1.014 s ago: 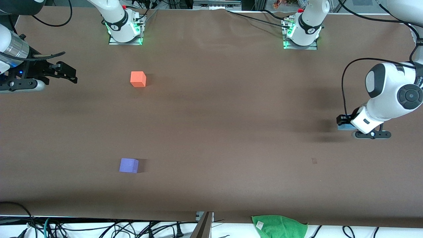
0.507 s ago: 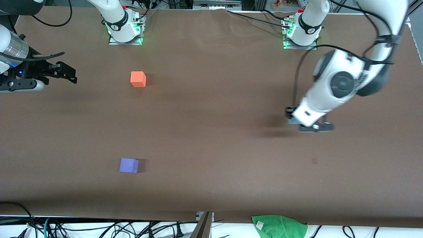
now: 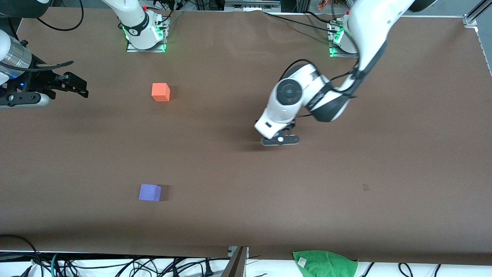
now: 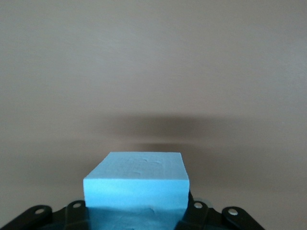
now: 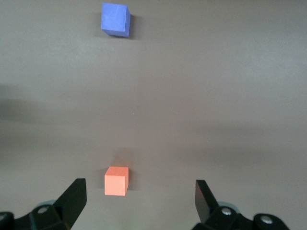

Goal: Place blue block between orange and purple blocks
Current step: 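Carry the light blue cube with the left gripper toward the table's middle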

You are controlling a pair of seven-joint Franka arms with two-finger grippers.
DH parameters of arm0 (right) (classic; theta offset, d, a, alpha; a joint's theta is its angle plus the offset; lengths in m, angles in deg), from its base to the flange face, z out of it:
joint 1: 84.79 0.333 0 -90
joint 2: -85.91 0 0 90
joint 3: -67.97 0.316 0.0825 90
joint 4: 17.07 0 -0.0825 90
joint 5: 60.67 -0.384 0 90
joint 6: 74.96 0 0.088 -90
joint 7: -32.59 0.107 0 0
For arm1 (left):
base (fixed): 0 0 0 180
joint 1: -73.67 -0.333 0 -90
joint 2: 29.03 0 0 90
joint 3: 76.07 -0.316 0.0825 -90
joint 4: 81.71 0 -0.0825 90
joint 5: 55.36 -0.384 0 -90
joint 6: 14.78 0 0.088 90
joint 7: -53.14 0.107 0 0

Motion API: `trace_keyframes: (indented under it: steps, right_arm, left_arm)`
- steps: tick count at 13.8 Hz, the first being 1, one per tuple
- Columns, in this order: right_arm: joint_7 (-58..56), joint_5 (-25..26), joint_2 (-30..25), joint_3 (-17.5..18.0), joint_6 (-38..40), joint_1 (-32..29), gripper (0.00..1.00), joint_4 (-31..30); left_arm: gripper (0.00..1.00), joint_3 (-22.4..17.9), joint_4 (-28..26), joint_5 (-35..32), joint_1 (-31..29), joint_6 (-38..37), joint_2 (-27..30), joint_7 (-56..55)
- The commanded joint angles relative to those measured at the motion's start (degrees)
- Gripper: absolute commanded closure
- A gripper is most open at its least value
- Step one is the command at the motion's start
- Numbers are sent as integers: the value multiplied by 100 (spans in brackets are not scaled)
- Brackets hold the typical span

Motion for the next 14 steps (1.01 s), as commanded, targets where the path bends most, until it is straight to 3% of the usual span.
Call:
trace_keyframes:
  steps: [1,3,4,6,7,11,14]
  right_arm:
    - [-74,-92,62,5,-113,-42,0,43]
    - [-74,-110,71,-4,-113,-50,0,42]
    - [-74,-136,71,-4,-113,-59,0,43]
    - [22,-171,71,5,-52,-33,0,34]
    - [31,-171,71,14,-61,-15,0,34]
    - [-74,-584,281,-21,-113,-68,0,34]
    - [-74,-601,562,5,-174,-33,0,43]
  left_arm:
    - [47,-395,326,-225,562,534,-457,-256]
    - [47,-896,326,-216,1141,1009,-642,-361]
    - [42,-1125,326,-208,1388,1107,-669,-440]
    - [9,-1232,326,-234,1496,1125,-730,-441]
    - [0,-1232,326,-234,1487,1125,-730,-432]
    - [0,-1215,291,-225,1373,994,-381,-397]
    - [0,-1188,291,-190,1276,-172,444,-336]
